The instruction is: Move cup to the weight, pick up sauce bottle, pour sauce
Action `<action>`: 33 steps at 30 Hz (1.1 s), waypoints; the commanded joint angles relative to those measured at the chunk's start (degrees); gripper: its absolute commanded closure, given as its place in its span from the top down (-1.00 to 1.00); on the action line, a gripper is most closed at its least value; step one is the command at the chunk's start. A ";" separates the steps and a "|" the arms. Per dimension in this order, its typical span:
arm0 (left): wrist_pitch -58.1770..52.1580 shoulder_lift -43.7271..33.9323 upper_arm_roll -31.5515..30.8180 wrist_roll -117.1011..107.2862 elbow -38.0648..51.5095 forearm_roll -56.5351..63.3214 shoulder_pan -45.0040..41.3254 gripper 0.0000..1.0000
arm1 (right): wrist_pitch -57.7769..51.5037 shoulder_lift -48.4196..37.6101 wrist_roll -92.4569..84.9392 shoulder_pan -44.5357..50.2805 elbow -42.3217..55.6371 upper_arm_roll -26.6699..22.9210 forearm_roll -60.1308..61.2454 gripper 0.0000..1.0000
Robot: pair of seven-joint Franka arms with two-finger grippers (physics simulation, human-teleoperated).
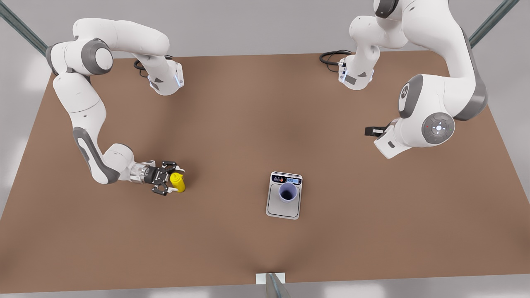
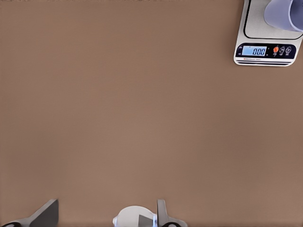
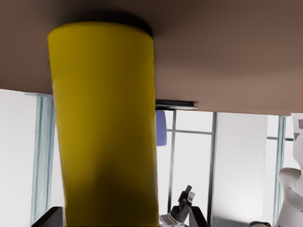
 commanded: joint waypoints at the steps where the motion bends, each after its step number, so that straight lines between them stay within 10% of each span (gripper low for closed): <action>1: 0.00 0.00 0.00 0.00 0.00 0.01 0.00 1.00 | 0.00 0.09 0.00 -0.06 0.00 0.00 0.00 1.00; 15: 0.44 0.00 0.00 -0.35 0.26 -0.52 0.00 1.00 | 0.00 -1.94 -2.11 -3.05 0.96 -3.60 -8.17 1.00; 22: 0.62 -0.97 2.64 -0.26 3.42 0.27 1.14 1.00 | -11.34 -19.94 -1.41 7.21 23.71 -17.84 -49.08 1.00; 27: 5.71 -5.54 -3.25 -0.09 2.29 0.71 5.80 1.00 | -9.76 -34.89 -16.26 21.74 31.90 -9.94 -80.77 1.00; 33: 5.54 -4.49 -3.07 -0.09 2.81 1.59 5.80 1.00 | -4.66 -38.94 -17.75 25.96 26.72 -8.35 -81.12 1.00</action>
